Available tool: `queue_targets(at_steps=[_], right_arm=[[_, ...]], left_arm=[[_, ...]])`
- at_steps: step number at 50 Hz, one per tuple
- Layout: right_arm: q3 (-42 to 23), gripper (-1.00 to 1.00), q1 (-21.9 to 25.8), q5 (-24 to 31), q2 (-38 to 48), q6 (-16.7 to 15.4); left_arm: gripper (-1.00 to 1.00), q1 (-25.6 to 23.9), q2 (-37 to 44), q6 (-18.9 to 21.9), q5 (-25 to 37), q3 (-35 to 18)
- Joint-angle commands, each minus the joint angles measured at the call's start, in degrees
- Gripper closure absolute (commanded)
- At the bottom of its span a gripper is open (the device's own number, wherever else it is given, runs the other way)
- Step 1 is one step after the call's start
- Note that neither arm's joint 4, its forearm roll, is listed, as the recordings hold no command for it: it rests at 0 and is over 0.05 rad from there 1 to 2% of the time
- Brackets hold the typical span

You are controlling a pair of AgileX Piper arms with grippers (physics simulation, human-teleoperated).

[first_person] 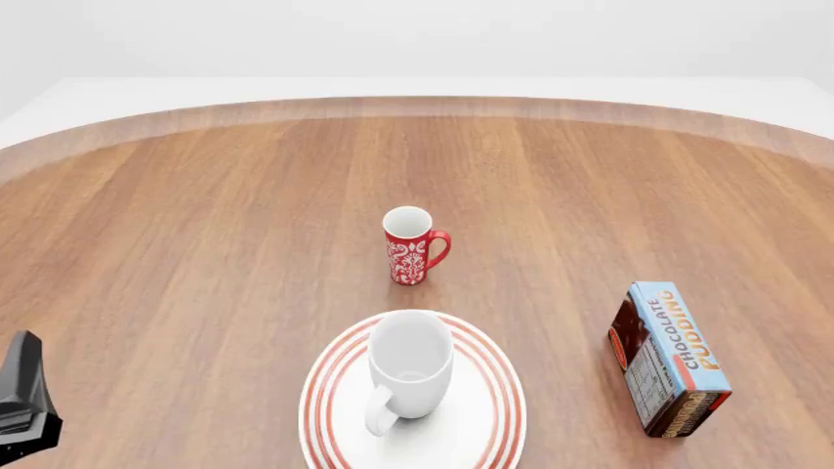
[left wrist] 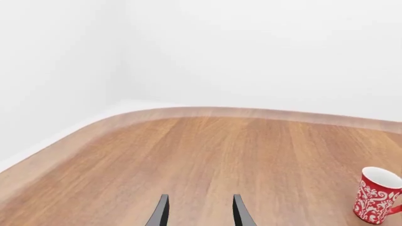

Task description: Pick up the white mug and put it on the plate, and put the chocolate pudding to the right of the plate.

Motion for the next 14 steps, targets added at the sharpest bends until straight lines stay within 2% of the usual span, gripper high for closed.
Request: queue_targets(at_steps=[1,7,14], right_arm=[[-1.07,-1.0,-4.23,-2.77,-6.64,2.78],[-1.23,-1.0,-8.86,-7.06,-6.64,6.19],[0.76,-1.0,-9.38,-9.34,-6.64,7.83]], left_arm=[[-1.0,-0.34,0.0,0.18,-0.9,-0.11],[-1.0,-0.32,0.0,0.16,-0.97,-0.15],[-1.0,-0.06,0.0,0.32,-1.03,-0.03]])
